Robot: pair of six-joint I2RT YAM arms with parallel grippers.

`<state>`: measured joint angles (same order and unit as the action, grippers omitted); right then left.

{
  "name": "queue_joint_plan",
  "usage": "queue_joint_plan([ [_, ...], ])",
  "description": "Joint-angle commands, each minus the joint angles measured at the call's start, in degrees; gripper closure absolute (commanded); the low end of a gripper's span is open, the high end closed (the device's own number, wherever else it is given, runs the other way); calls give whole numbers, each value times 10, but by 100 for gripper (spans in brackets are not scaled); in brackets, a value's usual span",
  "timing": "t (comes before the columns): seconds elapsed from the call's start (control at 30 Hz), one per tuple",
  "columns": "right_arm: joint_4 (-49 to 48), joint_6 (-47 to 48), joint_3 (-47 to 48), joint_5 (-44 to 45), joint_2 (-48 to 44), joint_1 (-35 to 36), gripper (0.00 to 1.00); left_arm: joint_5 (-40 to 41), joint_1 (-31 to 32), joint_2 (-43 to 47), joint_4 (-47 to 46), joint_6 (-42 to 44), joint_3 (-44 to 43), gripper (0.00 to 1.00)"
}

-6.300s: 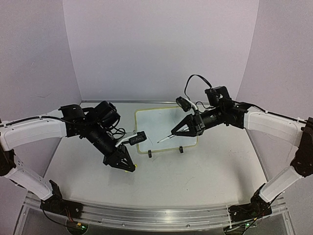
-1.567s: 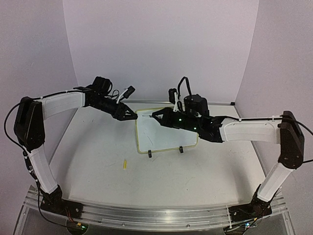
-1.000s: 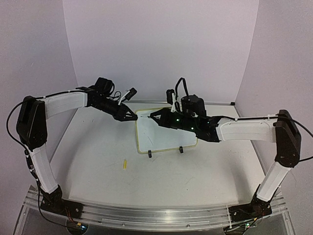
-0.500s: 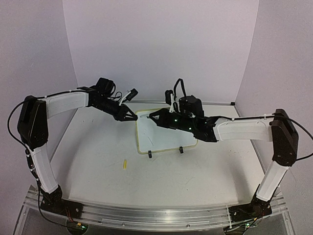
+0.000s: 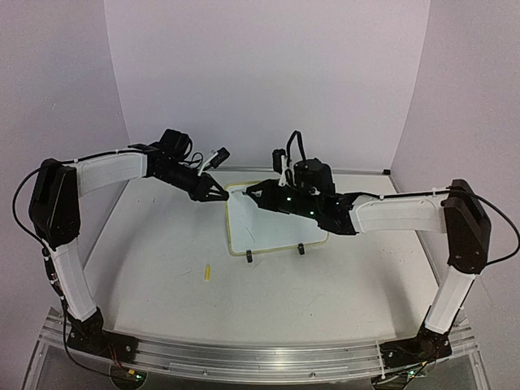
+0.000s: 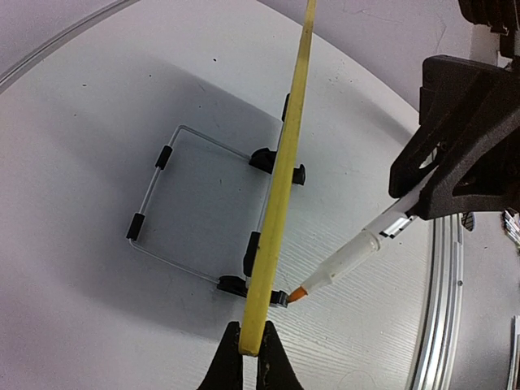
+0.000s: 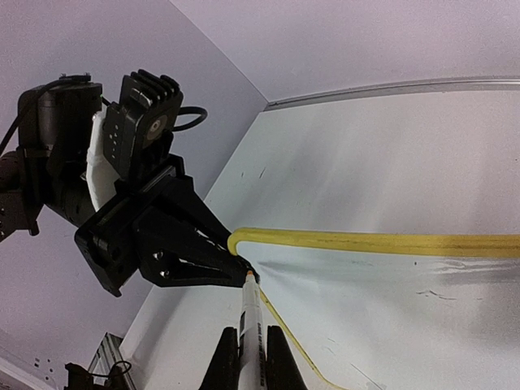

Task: Write a sentence on the whiteboard
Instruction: Hold the whiteboard at the center of the board, then write a sentence on the whiteboard.

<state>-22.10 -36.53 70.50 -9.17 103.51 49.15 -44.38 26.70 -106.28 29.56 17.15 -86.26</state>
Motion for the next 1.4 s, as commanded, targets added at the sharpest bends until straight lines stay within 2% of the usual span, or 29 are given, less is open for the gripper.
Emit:
queue_joint_plan([
  [0.0, -32, -9, 24, 8, 12, -4, 100, 27, 5, -3, 11, 20, -11, 100],
  [0.7, -40, -29, -2, 37, 14, -11, 100, 32, 8, 0, 18, 27, -13, 100],
  [1.37, -48, -42, -44, 0, 11, -11, 100, 39, 9, 7, 18, 27, -13, 100],
])
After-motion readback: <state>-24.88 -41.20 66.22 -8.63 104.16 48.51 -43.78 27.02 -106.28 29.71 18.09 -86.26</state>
